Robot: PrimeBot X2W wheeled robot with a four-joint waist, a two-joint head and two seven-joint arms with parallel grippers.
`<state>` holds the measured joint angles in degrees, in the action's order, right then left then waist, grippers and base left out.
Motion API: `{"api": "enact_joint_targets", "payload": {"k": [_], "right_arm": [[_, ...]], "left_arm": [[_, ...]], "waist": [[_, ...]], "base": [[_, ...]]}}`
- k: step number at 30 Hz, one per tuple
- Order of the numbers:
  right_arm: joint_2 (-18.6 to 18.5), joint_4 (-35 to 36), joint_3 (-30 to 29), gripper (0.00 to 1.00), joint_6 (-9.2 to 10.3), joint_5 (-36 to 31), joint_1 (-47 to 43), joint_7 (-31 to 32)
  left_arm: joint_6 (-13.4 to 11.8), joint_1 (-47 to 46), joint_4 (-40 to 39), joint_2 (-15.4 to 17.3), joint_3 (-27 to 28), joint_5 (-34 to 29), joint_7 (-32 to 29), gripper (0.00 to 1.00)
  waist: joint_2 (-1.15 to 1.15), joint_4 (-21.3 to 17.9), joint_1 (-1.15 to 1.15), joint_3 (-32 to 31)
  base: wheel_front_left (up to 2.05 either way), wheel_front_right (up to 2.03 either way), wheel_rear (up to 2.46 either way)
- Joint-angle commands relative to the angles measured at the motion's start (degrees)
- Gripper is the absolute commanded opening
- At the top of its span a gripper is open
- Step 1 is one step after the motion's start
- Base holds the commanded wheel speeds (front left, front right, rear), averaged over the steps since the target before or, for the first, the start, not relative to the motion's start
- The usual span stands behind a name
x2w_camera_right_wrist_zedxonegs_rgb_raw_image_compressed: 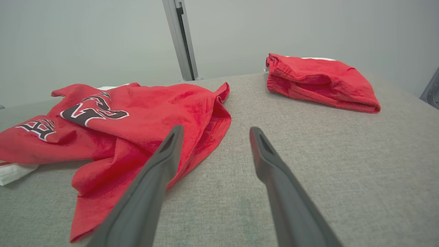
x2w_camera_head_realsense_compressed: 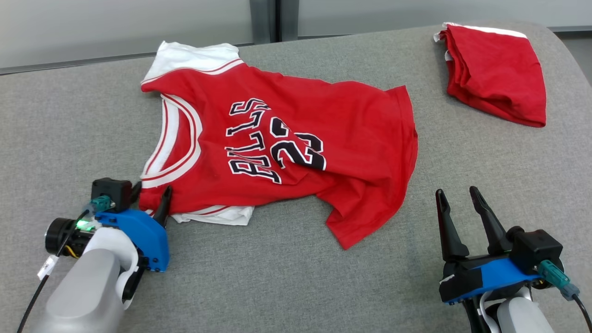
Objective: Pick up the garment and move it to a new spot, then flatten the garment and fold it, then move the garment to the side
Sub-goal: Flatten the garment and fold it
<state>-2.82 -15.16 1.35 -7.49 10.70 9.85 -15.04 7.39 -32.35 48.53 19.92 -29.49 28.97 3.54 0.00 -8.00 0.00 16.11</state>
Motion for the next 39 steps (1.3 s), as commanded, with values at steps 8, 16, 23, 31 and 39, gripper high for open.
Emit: {"api": "enact_joint_targets", "payload": {"k": [8, 16, 23, 31, 39], "right_arm": [[-0.15, 0.20, -0.60, 1.00, -0.01, -0.26, -1.10, -0.19], [-0.14, 0.09, -1.88, 1.00, -0.01, 0.43, -3.55, -0.19], [-0.15, 0.98, -3.68, 1.00, -0.01, 0.50, -4.34, -0.19], [-0.16, 0.61, -3.99, 1.00, -0.01, 0.30, -3.78, -0.19], [-0.16, 0.59, -3.04, 1.00, -0.01, -0.49, -2.32, -0.19]], "left_arm": [[0.11, 0.14, -2.94, -0.76, -2.57, 2.83, 6.54, 0.00], [-4.05, 6.18, -19.59, 2.70, -1.34, 1.88, 9.69, 0.00], [-11.80, 15.79, -43.39, 8.19, -0.79, 0.49, 3.85, 0.00], [-17.50, 23.05, -59.06, 11.54, -0.42, 0.47, -1.27, 0.00], [-17.57, 23.48, -55.01, 12.10, 0.09, 0.81, -0.79, 0.00]], "waist": [[0.00, 1.78, 0.00, -2.61], [0.00, 5.25, 0.00, -5.52], [0.00, 8.46, 0.00, -5.21], [0.00, 9.41, 0.00, -4.31], [0.00, 6.69, 0.00, -3.20]], "base": [[0.00, 0.00, 0.00], [0.00, 0.00, 0.00], [0.00, 0.00, 0.00], [0.00, 0.00, 0.00], [0.00, 0.00, 0.00]]}}
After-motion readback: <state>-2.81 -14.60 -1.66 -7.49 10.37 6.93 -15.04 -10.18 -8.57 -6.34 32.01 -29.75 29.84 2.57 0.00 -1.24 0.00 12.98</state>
